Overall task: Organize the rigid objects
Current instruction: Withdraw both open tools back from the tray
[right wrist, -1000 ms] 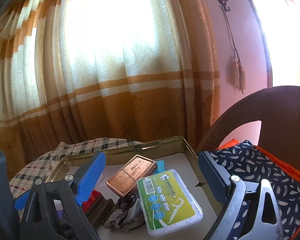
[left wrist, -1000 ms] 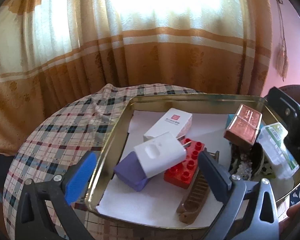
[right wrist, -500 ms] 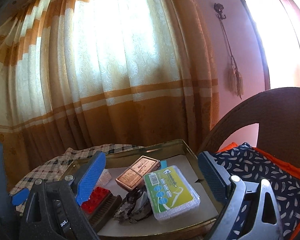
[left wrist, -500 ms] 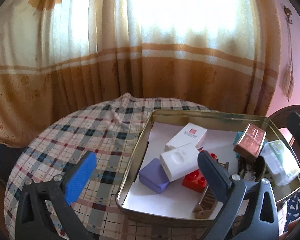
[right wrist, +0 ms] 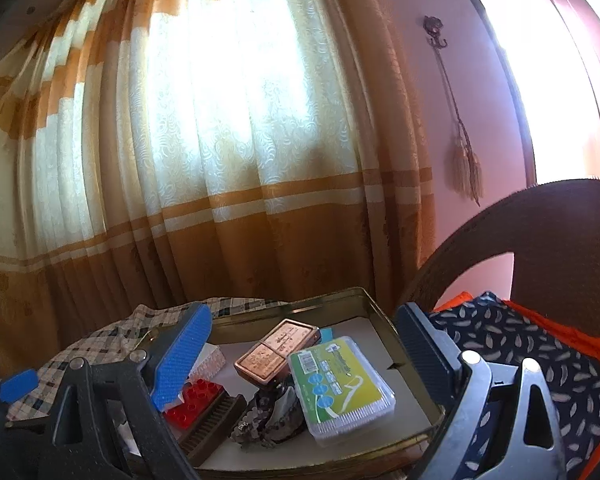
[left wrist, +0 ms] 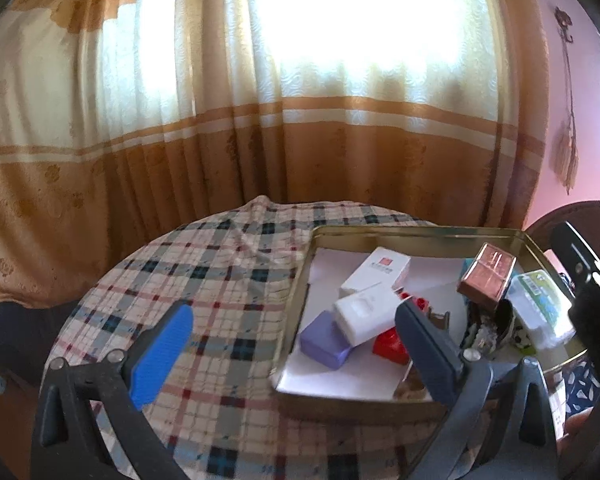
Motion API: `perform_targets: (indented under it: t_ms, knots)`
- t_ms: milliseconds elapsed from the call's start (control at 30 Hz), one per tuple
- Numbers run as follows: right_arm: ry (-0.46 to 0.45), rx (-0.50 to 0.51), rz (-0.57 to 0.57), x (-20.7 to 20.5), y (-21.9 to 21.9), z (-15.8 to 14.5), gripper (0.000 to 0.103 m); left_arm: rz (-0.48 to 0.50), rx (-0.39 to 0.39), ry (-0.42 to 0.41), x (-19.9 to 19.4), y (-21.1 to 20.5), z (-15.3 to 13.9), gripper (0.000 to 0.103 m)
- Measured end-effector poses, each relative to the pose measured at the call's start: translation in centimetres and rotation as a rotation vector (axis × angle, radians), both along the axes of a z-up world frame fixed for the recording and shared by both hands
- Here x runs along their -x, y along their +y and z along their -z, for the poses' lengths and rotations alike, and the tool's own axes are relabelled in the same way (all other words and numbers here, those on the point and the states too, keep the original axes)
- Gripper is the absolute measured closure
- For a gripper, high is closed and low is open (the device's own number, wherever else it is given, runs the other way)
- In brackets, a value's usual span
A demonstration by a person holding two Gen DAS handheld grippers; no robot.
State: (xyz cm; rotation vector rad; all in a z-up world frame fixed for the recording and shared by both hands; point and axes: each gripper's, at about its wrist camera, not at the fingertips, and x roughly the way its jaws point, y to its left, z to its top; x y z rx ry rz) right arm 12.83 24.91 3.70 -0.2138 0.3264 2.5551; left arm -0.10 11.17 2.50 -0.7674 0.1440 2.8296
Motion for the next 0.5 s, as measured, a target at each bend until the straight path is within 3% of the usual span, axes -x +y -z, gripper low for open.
perform_targets:
  t_ms: [167, 500]
  knots:
    - [0.032, 0.04, -0.014, -1.6, -0.9, -0.2, 0.008, -0.032, -0.042, -0.033, 0.0, -1.7, 0.8, 0.0]
    - [0.006, -0.02, -0.05, -1.8, -3.2, -0.2, 0.008, -0.039, 0.007, 0.001, -0.6, -1.3, 1.5, 0.0]
